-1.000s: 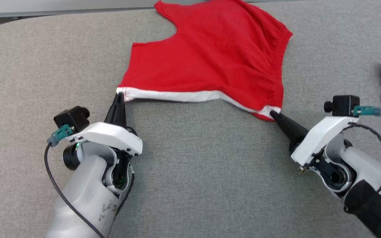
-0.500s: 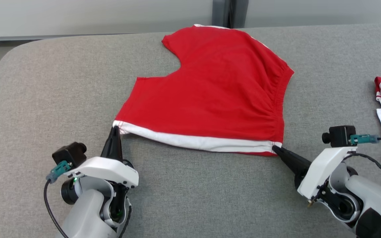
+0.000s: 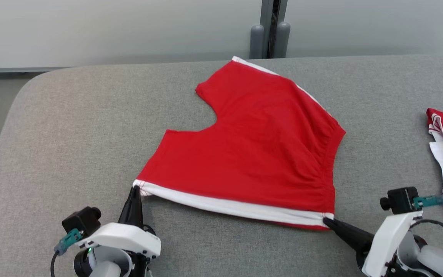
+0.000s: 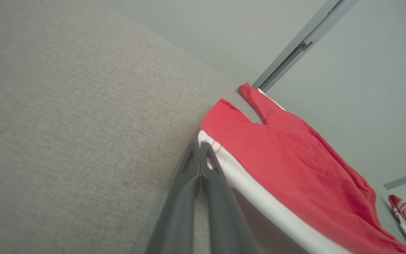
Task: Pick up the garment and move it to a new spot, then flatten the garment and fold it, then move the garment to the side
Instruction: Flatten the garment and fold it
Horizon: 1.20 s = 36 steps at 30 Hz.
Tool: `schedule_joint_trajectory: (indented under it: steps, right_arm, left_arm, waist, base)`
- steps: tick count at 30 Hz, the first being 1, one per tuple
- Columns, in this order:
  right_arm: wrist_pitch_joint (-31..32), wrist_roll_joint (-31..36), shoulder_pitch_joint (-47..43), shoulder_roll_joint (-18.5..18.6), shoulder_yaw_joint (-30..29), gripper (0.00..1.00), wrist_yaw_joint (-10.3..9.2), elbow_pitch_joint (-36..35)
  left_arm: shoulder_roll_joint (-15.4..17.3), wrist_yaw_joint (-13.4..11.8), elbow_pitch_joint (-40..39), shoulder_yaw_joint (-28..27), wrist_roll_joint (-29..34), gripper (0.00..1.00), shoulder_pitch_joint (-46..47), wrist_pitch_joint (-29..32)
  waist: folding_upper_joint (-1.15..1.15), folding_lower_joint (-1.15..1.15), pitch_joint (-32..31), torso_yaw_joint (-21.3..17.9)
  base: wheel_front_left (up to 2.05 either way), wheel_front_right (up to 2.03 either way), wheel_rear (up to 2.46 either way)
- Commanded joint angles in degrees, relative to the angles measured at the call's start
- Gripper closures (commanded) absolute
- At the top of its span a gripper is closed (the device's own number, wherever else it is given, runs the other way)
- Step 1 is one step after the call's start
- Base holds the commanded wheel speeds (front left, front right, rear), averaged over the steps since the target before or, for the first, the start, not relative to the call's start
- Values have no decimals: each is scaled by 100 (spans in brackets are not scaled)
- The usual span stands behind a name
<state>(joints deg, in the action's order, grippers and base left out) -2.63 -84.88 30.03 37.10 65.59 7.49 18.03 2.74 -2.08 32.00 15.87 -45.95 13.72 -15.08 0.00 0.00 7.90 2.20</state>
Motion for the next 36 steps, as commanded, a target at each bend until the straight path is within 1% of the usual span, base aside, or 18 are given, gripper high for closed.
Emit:
schedule_joint_trajectory:
  steps: [1, 2, 5, 8, 11, 16, 21, 25, 27, 29, 32, 34, 36]
  right_arm:
    - [16, -28, -129, 111, 56, 100, 0, -68]
    - [45, -47, -228, 184, 99, 100, 0, -187]
    - [19, -49, -338, 232, 144, 100, 0, -271]
    - [-6, -84, -556, 221, 252, 100, 0, -405]
    - [-51, -65, -743, 223, 310, 100, 0, -468]
    - [69, -50, -1038, 225, 451, 100, 0, -543]
    - [4, -34, -1189, 168, 436, 100, 0, -626]
    - [-79, 39, -1057, 127, 331, 100, 0, -634]
    - [-188, 62, -982, 98, 203, 100, 0, -602]
    - [-310, 90, -896, 49, 69, 100, 0, -553]
    - [-441, 10, -794, -19, -132, 100, 0, -659]
    - [-505, -13, -724, -29, -231, 100, 0, -750]
    - [-568, -10, -665, -34, -339, 100, 0, -821]
  left_arm:
    - [34, -28, -65, -14, 22, 100, -104, -5]
    - [50, -37, -170, 6, 36, 100, -253, -5]
    - [71, -20, -280, 48, 36, 100, -410, 22]
    - [102, -42, -438, 87, 9, 100, -611, 85]
    - [148, -102, -612, 102, -27, 100, -800, 157]
    - [216, -172, -933, 145, -40, 100, -1152, 251]
    - [326, -333, -1298, 36, -108, 100, -1404, 303]
    - [395, -442, -1581, 29, -30, 100, -1266, 360]
    - [489, -473, -1675, 77, 112, 100, -1139, 355]
    - [509, -522, -1753, 105, 198, 100, -1016, 379]
    - [516, -601, -1836, 94, 269, 100, -703, 407]
    - [524, -608, -1865, 118, 320, 100, -478, 437]
    - [600, -635, -1863, 152, 434, 100, -220, 481]
  waist:
    - [0, 0, -73, 16]
    - [0, 0, -135, 26]
    - [0, 0, -205, 56]
    - [0, 0, -323, 117]
    - [0, 0, -445, 175]
    - [0, 0, -626, 236]
    - [0, 0, -663, 252]
    - [0, 0, -550, 208]
    - [0, 0, -477, 155]
    - [0, 0, -384, 79]
    - [0, 0, -211, -59]
    - [0, 0, -91, -160]
    - [0, 0, 42, -280]
  base:
    - [0, 0, 0]
    - [0, 0, 0]
    - [0, 0, 0]
    - [0, 0, 0]
    - [0, 0, 0]
    - [0, 0, 0]
    - [0, 0, 0]
    - [0, 0, 0]
    - [0, 0, 0]
    - [0, 0, 0]
    - [0, 0, 0]
    - [0, 0, 0]
    - [0, 0, 0]
